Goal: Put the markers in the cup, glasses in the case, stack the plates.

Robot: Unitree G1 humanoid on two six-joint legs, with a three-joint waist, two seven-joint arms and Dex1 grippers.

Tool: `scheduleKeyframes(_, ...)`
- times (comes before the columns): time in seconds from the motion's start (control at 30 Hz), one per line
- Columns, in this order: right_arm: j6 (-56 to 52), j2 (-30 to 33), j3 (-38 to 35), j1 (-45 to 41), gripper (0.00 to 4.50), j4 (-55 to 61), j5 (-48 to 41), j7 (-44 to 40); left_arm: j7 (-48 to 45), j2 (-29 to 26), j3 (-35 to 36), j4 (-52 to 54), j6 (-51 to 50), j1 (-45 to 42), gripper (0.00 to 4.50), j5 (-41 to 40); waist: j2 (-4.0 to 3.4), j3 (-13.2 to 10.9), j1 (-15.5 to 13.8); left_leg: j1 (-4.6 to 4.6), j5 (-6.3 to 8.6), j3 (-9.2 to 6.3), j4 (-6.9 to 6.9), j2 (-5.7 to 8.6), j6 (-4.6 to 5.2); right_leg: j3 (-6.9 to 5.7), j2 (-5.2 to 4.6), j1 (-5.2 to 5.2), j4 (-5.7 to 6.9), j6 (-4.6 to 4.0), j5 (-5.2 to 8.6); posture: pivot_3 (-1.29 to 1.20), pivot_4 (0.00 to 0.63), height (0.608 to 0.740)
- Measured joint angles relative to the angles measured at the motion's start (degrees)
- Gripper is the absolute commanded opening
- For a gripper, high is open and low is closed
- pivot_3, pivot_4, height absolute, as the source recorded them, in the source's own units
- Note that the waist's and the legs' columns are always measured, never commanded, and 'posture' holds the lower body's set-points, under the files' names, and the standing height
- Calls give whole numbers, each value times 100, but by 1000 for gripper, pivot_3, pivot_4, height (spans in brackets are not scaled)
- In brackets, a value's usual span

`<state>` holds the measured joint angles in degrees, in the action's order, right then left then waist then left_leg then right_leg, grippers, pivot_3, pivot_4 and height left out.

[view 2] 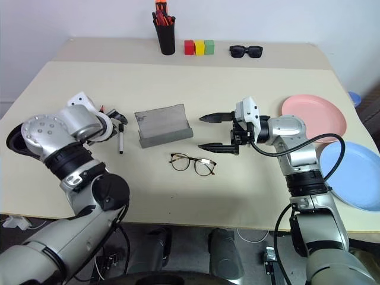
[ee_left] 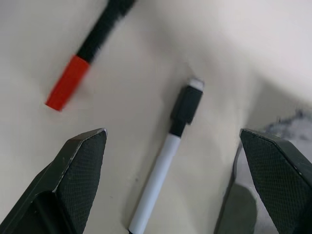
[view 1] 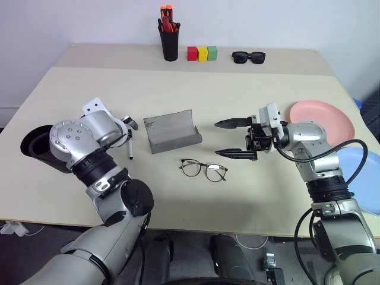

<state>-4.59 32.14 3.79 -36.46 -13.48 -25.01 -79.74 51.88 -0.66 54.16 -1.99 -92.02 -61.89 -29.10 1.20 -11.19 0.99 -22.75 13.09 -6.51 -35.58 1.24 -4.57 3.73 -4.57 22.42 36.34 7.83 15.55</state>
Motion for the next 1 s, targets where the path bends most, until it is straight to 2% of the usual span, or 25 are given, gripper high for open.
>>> scheduleKeyframes(0.23,0,-1,-16,76,3857,96,-2,76,-244,-840,-769,-1212,0,-51,4500,271,-1,0,11,-9,-2,-2,2,0,-4,0,0,14,6,3,-2,0,150,740)
scheduleKeyframes(0.53,-7,0,-34,222,3857,215,-6,180,-1306,-1782,-2416,-2122,0,76,4500,-479,-1,0,14,-56,-8,-6,-9,2,-13,0,-2,74,43,4,-4,0,150,740)
scheduleKeyframes(0.73,-14,11,-51,304,3857,272,-11,227,-1411,-1905,-2841,-2215,0,232,4500,-919,-1,0,21,-62,-6,-8,-17,2,-9,1,-2,94,78,3,-4,0,150,740)
scheduleKeyframes(0.9,-14,13,-65,304,3857,313,-13,234,-1166,-1903,-2875,-2219,0,322,4500,-1268,-1,0,15,-62,-6,-10,-23,3,-8,1,-2,93,80,3,-4,0,150,740)
scheduleKeyframes(1.0,-14,13,-65,304,3922,313,-13,236,-961,-1900,-2864,-2218,0,341,3622,-1432,-1,0,15,-62,-6,-11,-25,3,-8,1,-2,93,80,3,-4,0,150,740)
